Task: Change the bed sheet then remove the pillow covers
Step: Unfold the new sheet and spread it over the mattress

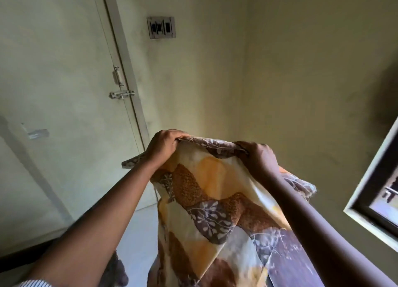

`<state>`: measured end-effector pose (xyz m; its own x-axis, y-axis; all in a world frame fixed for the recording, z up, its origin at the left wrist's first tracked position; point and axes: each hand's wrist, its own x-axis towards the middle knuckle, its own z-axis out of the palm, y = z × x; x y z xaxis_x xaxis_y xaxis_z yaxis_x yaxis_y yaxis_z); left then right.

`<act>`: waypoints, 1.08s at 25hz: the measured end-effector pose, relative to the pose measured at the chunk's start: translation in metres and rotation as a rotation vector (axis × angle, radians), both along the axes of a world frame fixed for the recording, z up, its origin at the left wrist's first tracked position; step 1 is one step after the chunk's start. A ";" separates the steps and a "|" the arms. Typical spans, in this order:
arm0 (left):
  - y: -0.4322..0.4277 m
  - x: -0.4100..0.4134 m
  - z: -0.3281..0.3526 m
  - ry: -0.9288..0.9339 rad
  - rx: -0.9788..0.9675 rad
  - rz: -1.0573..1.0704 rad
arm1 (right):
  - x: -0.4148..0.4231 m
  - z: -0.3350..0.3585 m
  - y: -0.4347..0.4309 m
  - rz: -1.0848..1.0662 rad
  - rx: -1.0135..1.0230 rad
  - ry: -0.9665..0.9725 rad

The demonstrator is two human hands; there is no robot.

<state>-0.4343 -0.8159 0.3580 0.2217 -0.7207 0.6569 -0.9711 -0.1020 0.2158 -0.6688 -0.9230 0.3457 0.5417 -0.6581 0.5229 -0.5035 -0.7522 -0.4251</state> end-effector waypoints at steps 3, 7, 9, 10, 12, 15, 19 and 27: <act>-0.020 0.057 -0.001 0.008 0.142 -0.004 | 0.057 -0.003 -0.026 0.022 0.010 0.083; -0.023 0.157 -0.006 -0.004 0.215 -0.025 | 0.155 -0.010 -0.041 0.080 0.033 0.092; -0.014 0.214 -0.012 -0.004 0.254 -0.021 | 0.209 -0.009 -0.042 0.115 0.057 0.138; -0.008 0.238 -0.016 0.008 0.281 -0.013 | 0.232 -0.010 -0.041 0.133 0.070 0.163; 0.006 0.291 -0.024 0.026 0.330 0.018 | 0.289 -0.013 -0.036 0.184 0.069 0.188; 0.034 0.358 -0.041 0.078 0.353 0.087 | 0.367 -0.021 -0.024 0.276 0.061 0.237; 0.085 0.431 -0.077 0.135 0.358 0.251 | 0.463 -0.037 -0.004 0.390 0.086 0.320; 0.191 0.542 -0.102 0.140 0.361 0.521 | 0.641 -0.083 0.049 0.651 0.128 0.419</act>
<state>0.1075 -0.6248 0.2561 0.6679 -0.6657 0.3329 -0.7399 -0.6421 0.2005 -0.0275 -0.8739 0.2627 0.9746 -0.1815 0.1315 -0.1152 -0.9089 -0.4008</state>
